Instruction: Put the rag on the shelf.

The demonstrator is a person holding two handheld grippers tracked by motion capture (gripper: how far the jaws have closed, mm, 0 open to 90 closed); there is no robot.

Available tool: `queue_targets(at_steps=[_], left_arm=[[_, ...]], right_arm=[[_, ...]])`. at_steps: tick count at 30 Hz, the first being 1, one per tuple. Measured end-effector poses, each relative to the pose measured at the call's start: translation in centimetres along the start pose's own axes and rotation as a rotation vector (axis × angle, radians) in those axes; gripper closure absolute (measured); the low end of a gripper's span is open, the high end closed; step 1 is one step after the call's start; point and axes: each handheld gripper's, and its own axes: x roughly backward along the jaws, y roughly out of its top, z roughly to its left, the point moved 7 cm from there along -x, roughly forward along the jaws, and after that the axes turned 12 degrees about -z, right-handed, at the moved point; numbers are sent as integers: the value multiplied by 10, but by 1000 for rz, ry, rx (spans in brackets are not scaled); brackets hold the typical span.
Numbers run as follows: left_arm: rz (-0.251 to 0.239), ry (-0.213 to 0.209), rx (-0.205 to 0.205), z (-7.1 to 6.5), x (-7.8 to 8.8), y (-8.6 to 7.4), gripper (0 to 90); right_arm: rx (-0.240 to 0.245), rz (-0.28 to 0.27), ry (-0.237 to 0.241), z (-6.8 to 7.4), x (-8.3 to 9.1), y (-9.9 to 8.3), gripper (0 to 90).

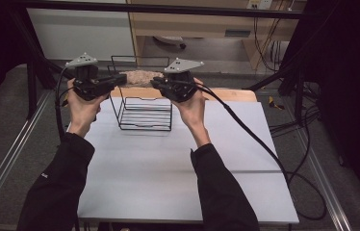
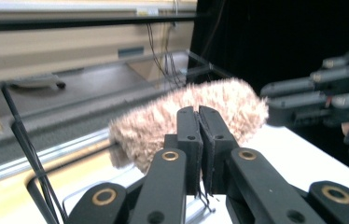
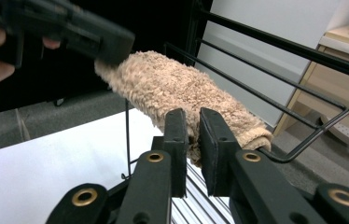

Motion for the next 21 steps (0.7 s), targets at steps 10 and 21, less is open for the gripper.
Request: queue_targets(at_steps=[10,21], left_arm=[[43,13,-5,4,-6,-16,878],[65,27,-24,6,-10,-28,878]], right_arm=[[-15,-3,22,2,3,2,707],[-91,28,27,0,1,-6,855]])
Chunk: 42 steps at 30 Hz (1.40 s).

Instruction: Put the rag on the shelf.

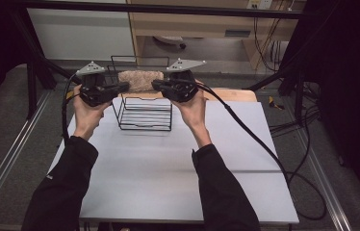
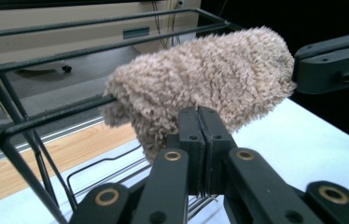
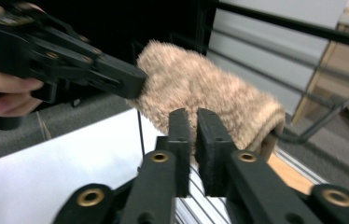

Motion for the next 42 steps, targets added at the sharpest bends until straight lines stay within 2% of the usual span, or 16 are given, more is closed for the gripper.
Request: queue_targets(at_steps=[7,18,23,32,42], left_arm=[[9,16,-16,4,-1,-9,874],[-3,46,-17,9,-9,-12,872],[-10,38,-16,8,-7,-12,853],[-38,35,-5,8,7,-5,793],[-42,46,-9,6,20,-1,672]], right_arm=[[-36,38,-40,-9,-6,-16,899],[-49,28,-88,-20,-15,-24,900],[-42,25,-82,-19,-14,-24,889],[-43,-7,-52,-11,-2,-13,817],[-47,-34,-43,-9,13,-2,704]])
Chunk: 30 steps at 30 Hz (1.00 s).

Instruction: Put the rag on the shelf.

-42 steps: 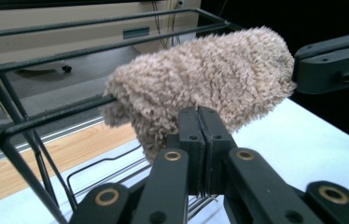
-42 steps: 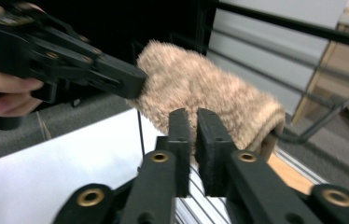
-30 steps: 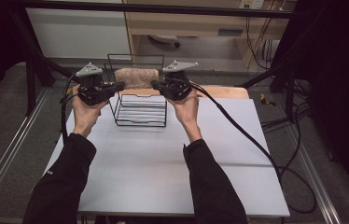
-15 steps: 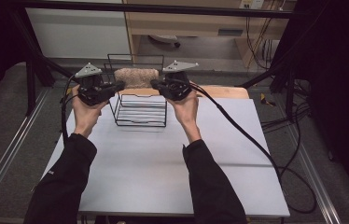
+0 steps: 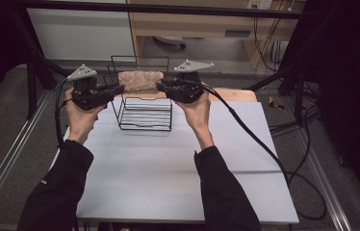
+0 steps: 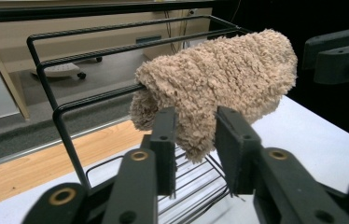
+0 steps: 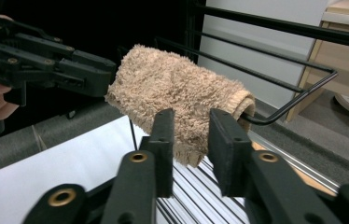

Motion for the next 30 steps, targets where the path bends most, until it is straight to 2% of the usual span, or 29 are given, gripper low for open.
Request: queue_targets(at_steps=[8,12,15,20,30], left_arm=[[2,2,-3,2,11,-4,488],[14,5,-14,3,16,-11,384],[28,5,-19,3,20,-18,322],[42,2,-15,3,27,-33,237],[85,-15,-3,2,40,-69,98]], right_arm=[[-3,-2,1,1,12,7,583],[-12,2,13,4,18,7,450],[-15,10,11,4,23,6,341],[-30,24,15,3,32,1,208],[-37,56,21,-4,51,-20,69]])
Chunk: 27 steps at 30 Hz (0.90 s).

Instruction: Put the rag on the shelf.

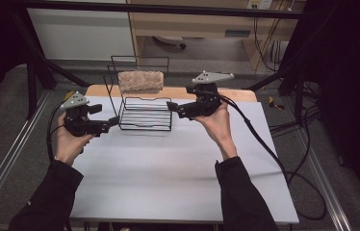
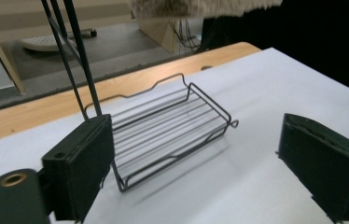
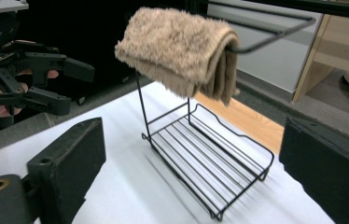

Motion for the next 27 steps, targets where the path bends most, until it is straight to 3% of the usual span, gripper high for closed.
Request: queue_targets(at_steps=[10,27], left_arm=[[24,-15,19,-4,10,-38,63],[68,-31,19,-14,26,-98,76]], right_arm=[[-37,26,13,-10,28,-30,21],[-100,68,1,-31,86,-111,6]])
